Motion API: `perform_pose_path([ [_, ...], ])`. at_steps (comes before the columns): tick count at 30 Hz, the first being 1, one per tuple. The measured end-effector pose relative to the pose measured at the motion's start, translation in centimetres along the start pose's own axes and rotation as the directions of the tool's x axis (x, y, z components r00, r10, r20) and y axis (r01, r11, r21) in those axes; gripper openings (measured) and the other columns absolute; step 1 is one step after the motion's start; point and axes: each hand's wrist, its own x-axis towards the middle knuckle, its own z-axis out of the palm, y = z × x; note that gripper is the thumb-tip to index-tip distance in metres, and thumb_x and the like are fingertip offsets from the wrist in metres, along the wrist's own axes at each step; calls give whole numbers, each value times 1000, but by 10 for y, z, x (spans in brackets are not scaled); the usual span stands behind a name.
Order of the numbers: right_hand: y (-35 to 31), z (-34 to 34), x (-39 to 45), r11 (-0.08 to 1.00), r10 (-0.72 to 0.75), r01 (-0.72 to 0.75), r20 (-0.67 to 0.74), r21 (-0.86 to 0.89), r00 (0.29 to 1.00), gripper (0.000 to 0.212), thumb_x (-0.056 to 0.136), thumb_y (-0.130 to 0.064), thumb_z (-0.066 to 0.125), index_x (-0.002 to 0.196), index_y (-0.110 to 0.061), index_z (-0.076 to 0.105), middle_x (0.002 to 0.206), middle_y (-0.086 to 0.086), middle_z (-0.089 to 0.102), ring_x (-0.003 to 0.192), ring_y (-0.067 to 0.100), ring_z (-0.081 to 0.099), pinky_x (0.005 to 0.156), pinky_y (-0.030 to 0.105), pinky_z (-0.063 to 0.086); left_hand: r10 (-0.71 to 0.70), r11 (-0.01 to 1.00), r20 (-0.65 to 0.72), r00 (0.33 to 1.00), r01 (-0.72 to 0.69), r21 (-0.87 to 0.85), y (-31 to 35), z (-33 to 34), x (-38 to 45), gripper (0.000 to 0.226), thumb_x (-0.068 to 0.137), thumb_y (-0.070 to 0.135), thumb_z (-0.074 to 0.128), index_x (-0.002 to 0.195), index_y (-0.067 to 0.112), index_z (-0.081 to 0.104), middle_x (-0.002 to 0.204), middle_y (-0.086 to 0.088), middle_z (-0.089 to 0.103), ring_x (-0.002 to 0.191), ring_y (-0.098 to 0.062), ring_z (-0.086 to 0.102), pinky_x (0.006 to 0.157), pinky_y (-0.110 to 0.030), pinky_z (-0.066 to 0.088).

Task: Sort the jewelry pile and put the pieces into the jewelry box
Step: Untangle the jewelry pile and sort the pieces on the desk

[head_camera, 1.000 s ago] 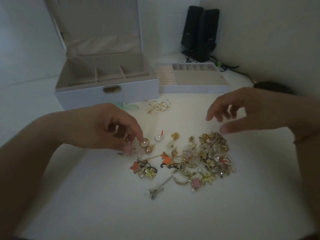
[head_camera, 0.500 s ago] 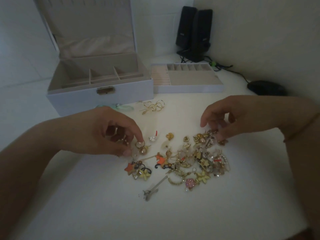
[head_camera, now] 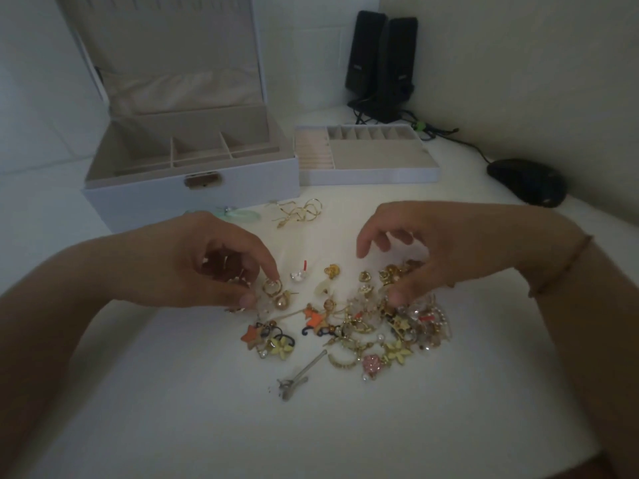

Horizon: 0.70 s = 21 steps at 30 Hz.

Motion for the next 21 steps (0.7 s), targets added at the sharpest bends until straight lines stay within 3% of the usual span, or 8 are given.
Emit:
perform_pose_path([
  [5, 5, -2, -3, 1000, 17, -17, -4, 4, 1000, 30, 78, -50, 66, 105, -43, 58, 91, -16, 54, 78, 10, 51, 69, 21, 46, 14, 1000, -8, 1000, -14, -10, -2, 0, -1, 36, 73, 67, 68, 103, 47, 70, 86, 10, 70, 69, -15, 65, 66, -29, 54],
  [9, 16, -15, -15, 996, 67, -64, -68, 54, 995, 16, 87, -37, 58, 101, -42, 64, 89, -18, 64, 80, 5, 61, 68, 16, 48, 7, 1000, -2, 1000, -7, -30, -2, 0, 0, 31, 75, 63, 68, 101, 48, 71, 84, 9, 70, 67, -14, 64, 63, -26, 53],
  [12, 27, -22, -24, 992, 127, -125, -116, 24, 985, 22, 90, -22, 60, 96, -42, 66, 90, -22, 66, 83, 3, 61, 71, 19, 46, 4, 998, 5, 1000, -3, -63, -2, 1, 0, 27, 76, 55, 69, 101, 47, 72, 82, 7, 70, 63, -16, 64, 62, -32, 54],
  [14, 29, -22, -25, 990, 144, -142, -88, 26, 986, 21, 88, -22, 65, 95, -42, 67, 90, -22, 65, 82, 4, 61, 69, 18, 44, 7, 997, 7, 1000, -7, -73, -3, 1, 0, 26, 75, 53, 70, 100, 46, 72, 80, 6, 71, 63, -16, 65, 62, -35, 55],
  [18, 22, -16, -16, 991, 127, -123, -70, 56, 989, 27, 87, -22, 65, 104, -43, 63, 87, -21, 65, 81, 5, 61, 69, 14, 47, 22, 996, 15, 1000, -21, -90, -5, 1, 0, 18, 78, 48, 73, 94, 40, 74, 78, 2, 72, 62, -20, 65, 59, -40, 54],
  [21, 17, -11, -10, 994, 111, -109, -78, 32, 991, 34, 89, -16, 62, 111, -42, 62, 84, -19, 64, 79, 3, 59, 70, 9, 43, 35, 997, 33, 999, -32, -72, -5, 1, 1, 13, 81, 44, 74, 92, 38, 75, 84, 2, 73, 65, -22, 67, 59, -37, 55],
])
